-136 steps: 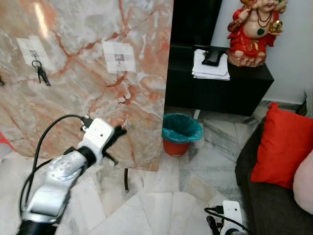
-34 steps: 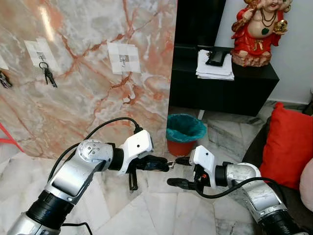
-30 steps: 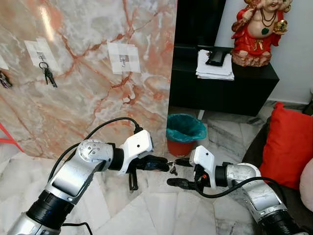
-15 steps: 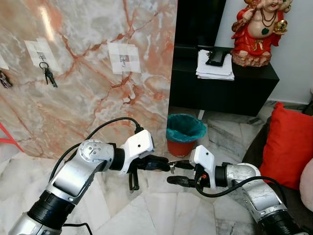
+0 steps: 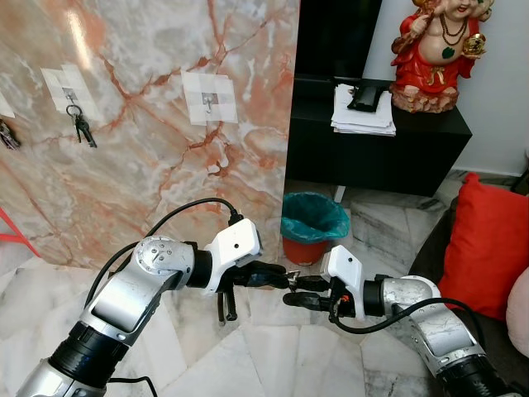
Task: Hang keys on a hook
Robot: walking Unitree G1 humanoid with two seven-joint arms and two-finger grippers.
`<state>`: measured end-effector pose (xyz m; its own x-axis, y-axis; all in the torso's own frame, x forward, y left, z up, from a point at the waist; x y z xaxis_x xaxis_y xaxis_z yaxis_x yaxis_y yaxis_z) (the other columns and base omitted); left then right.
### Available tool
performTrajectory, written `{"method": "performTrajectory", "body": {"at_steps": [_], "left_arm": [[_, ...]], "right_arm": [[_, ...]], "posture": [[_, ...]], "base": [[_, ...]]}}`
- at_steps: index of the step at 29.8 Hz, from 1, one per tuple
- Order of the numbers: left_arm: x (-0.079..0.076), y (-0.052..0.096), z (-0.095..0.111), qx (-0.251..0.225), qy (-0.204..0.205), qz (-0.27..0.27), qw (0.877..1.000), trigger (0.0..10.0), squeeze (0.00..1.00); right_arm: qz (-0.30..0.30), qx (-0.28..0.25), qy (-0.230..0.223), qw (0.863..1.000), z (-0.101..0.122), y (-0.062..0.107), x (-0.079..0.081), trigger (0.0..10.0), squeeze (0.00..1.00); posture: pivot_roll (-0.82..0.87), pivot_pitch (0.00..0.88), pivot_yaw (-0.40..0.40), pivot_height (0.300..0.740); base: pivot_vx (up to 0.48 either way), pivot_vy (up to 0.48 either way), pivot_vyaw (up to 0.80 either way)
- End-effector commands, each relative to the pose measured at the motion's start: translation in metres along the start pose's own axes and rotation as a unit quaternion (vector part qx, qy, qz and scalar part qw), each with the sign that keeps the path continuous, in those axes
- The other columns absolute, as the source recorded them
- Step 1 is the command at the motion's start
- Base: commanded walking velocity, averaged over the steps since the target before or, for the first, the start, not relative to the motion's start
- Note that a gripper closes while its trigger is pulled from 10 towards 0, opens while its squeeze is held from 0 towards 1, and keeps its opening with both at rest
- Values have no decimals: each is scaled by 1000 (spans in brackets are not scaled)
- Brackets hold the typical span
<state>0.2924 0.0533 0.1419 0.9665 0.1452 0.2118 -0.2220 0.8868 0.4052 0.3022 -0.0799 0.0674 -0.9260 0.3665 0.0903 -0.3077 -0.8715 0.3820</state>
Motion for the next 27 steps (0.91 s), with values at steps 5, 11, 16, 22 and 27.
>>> {"method": "performTrajectory", "body": {"at_steps": [5, 11, 16, 22, 27], "left_arm": [[7, 4, 7, -4, -16, 11, 1000, 10000, 0], [8, 4, 7, -4, -16, 14, 1000, 10000, 0], [11, 5, 5, 0, -18, 21, 1000, 10000, 0], [15, 7, 2, 9, -26, 30, 999, 10000, 0], [19, 8, -2, 21, -33, 43, 998, 10000, 0]], "right_arm": [[3, -5, 4, 1000, 3, 1, 2, 0, 0], [4, -6, 3, 1000, 3, 2, 2, 0, 0], [3, -5, 3, 1000, 3, 5, 1, 0, 0], [1, -5, 3, 1000, 3, 6, 0, 0, 0], [0, -5, 3, 1000, 3, 7, -1, 0, 0]], "posture": [[68, 56, -34, 740], [68, 58, -35, 740], [67, 61, -35, 740], [67, 63, -36, 740], [67, 63, -36, 740]], "base": [[0, 0, 0], [0, 0, 0], [0, 0, 0], [0, 0, 0], [0, 0, 0]]}}
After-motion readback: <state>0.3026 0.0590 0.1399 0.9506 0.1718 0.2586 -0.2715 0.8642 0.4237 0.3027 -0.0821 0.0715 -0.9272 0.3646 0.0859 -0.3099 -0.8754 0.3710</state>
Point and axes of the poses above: a point about 5 cm out from each wrist's last joint towards the gripper, its own y axis pointing back from the gripper into the wrist, its own z axis along the axis of the wrist's last joint, x = y × z, the point moved 6 cm from there along -y, pointing out of the wrist towards the gripper, and after that the axes turned 3 degrees about -y, right-handed, at the moved point
